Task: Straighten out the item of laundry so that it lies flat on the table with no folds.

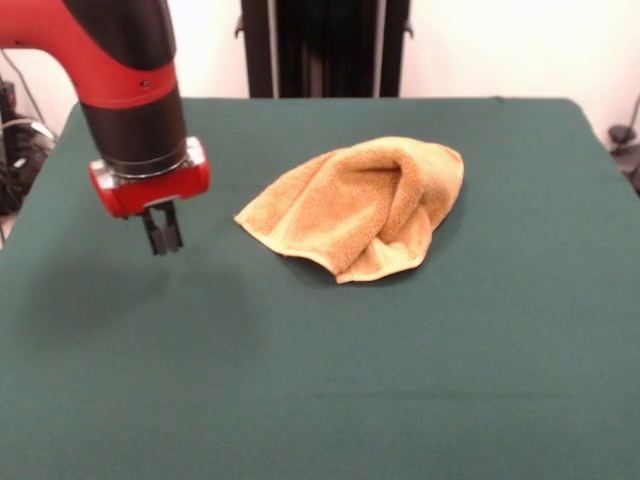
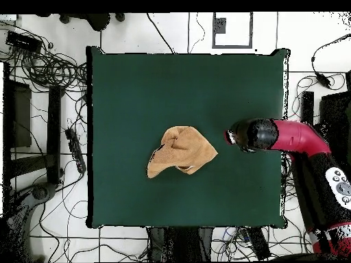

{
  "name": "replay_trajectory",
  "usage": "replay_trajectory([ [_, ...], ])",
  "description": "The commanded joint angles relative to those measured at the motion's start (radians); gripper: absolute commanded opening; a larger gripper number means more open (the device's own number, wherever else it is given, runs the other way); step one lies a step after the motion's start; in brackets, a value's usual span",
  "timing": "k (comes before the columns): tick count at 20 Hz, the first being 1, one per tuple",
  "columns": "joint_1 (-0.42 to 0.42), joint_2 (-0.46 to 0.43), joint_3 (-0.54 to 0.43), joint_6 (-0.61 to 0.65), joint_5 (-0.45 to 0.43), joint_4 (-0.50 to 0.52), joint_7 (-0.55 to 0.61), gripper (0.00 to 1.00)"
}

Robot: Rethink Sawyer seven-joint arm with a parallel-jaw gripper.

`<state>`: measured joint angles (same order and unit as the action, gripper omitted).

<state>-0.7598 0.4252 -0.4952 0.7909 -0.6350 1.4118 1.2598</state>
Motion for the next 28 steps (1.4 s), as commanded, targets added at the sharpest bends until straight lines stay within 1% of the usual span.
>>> replay_trajectory([
  [1, 0.070, -0.043, -0.073, 0.041, 0.060, 0.106, -0.034, 1.00],
  [8, 0.067, -0.053, -0.074, 0.042, 0.088, 0.112, -0.040, 1.00],
  [12, 0.046, -0.054, -0.085, -0.026, 0.085, 0.147, -0.044, 1.00],
  [15, 0.037, -0.052, -0.086, -0.034, 0.080, 0.160, -0.055, 1.00],
  [17, 0.042, -0.055, -0.078, 0.004, 0.081, 0.155, -0.068, 1.00],
  [20, 0.016, -0.062, -0.099, 0.062, 0.106, 0.176, -0.121, 1.00],
  [23, -0.009, -0.064, -0.120, 0.060, 0.117, 0.205, -0.144, 1.00],
  [28, -0.021, -0.076, -0.140, 0.052, 0.120, 0.217, -0.147, 1.00],
])
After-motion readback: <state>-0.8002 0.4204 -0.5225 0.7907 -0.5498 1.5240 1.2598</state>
